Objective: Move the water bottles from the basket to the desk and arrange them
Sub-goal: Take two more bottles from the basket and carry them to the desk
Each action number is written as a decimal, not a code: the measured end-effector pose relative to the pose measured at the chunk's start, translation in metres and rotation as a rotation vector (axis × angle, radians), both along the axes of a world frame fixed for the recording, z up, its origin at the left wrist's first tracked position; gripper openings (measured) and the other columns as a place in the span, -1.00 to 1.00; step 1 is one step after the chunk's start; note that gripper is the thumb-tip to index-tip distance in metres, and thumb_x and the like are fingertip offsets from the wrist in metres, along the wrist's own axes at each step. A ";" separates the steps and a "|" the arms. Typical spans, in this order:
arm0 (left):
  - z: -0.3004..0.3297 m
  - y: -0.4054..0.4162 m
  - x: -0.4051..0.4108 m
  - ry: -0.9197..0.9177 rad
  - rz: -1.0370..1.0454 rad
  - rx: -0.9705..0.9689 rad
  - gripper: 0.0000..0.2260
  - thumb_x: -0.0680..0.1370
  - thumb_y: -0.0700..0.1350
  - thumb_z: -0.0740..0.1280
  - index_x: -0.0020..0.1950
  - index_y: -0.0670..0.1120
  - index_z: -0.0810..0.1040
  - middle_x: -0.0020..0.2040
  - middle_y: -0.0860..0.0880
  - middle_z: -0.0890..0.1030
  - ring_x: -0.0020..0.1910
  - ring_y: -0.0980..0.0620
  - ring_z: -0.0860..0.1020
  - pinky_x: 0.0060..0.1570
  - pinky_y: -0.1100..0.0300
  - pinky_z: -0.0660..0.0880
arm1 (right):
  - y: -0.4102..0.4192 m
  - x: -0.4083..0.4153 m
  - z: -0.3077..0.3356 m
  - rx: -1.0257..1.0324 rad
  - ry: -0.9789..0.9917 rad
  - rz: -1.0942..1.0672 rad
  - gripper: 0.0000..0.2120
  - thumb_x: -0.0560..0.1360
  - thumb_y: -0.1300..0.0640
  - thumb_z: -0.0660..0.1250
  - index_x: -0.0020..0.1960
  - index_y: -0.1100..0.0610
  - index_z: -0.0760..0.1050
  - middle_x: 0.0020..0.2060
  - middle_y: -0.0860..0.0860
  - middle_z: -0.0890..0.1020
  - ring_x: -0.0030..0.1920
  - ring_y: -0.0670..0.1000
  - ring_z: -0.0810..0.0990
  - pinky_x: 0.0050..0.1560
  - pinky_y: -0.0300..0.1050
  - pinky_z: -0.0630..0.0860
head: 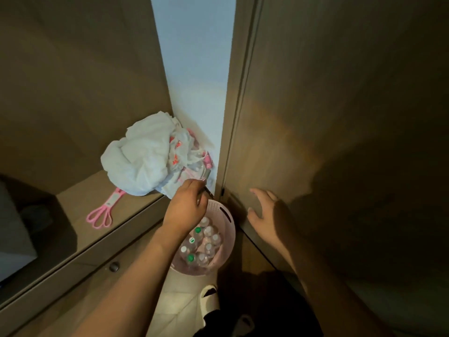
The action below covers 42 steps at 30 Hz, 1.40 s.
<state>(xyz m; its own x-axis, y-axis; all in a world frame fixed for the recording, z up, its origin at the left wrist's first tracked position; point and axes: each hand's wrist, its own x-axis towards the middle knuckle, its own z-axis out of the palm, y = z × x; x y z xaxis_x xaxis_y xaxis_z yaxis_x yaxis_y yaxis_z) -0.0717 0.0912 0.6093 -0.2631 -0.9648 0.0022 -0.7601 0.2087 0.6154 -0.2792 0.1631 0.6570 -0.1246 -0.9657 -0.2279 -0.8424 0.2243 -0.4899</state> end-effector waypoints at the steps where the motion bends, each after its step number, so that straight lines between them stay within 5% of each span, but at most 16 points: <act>1: -0.007 -0.002 0.005 -0.003 0.024 0.032 -0.69 0.56 -0.18 0.31 0.31 -0.15 0.52 0.20 -0.13 0.55 0.16 -0.11 0.53 0.12 0.11 0.43 | -0.011 0.003 -0.005 0.004 -0.001 0.030 -0.50 0.58 0.06 0.30 0.50 0.01 0.30 0.43 -0.03 0.42 0.36 -0.03 0.44 0.31 -0.12 0.44; 14: -0.107 -0.043 0.068 -0.172 0.440 0.420 -0.71 0.58 -0.08 0.27 0.28 -0.11 0.53 0.19 -0.14 0.53 0.15 -0.16 0.55 0.11 0.04 0.48 | -0.171 0.050 -0.130 0.199 0.108 0.617 -0.55 0.56 0.10 0.26 0.43 0.03 0.35 0.35 0.00 0.42 0.31 0.06 0.45 0.31 -0.01 0.43; 23: -0.414 -0.093 0.059 -0.329 0.432 0.824 -0.61 0.59 -0.06 0.22 0.40 -0.11 0.35 0.31 -0.24 0.49 0.25 -0.28 0.50 0.18 -0.06 0.46 | -0.239 0.080 -0.442 0.300 0.266 0.773 -0.57 0.56 0.09 0.27 0.42 0.04 0.35 0.36 0.05 0.45 0.37 0.09 0.40 0.39 -0.01 0.36; 28: -0.548 -0.092 0.063 -0.424 0.490 0.806 -0.62 0.64 0.00 0.15 0.42 -0.10 0.31 0.24 -0.24 0.53 0.18 -0.28 0.55 0.01 -0.04 0.48 | -0.240 0.084 -0.598 0.362 0.268 0.775 -0.57 0.56 0.12 0.27 0.41 0.14 0.37 0.33 0.16 0.45 0.29 0.18 0.46 0.25 0.02 0.41; 31: -0.601 -0.087 0.064 -0.522 0.540 0.819 -0.61 0.66 0.03 0.10 0.42 -0.13 0.29 0.19 -0.24 0.57 0.14 -0.28 0.57 -0.05 -0.02 0.45 | -0.236 0.081 -0.654 0.314 0.372 0.768 -0.59 0.53 0.02 0.31 0.34 0.12 0.40 0.16 0.13 0.57 0.10 0.13 0.58 0.01 -0.05 0.49; 35: -0.640 -0.076 0.064 -0.531 0.577 0.807 -0.63 0.67 0.00 0.07 0.41 -0.15 0.24 0.11 -0.23 0.61 0.07 -0.27 0.60 -0.16 0.03 0.36 | -0.235 0.084 -0.690 0.346 0.450 0.715 -0.59 0.58 0.00 0.26 0.38 0.05 0.29 0.08 0.15 0.60 0.03 0.16 0.61 -0.19 -0.09 0.44; 42: -0.651 -0.076 0.070 -0.423 0.578 0.701 -0.67 0.64 0.03 0.18 0.33 -0.11 0.31 -0.02 -0.23 0.63 -0.03 -0.28 0.61 -0.19 0.06 0.37 | -0.244 0.083 -0.701 0.245 0.395 0.737 -0.63 0.60 -0.02 0.24 0.34 0.10 0.36 0.01 0.11 0.64 -0.01 0.13 0.64 -0.22 -0.13 0.39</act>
<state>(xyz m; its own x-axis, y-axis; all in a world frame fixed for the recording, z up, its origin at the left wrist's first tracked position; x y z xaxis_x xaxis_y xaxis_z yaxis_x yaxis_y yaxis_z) -0.0013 0.0156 -0.0414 0.3988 -0.6921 -0.6016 -0.8148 -0.5684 0.1138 -0.1966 -0.0806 -0.0440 0.3991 -0.7608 -0.5118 -0.9125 -0.3844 -0.1402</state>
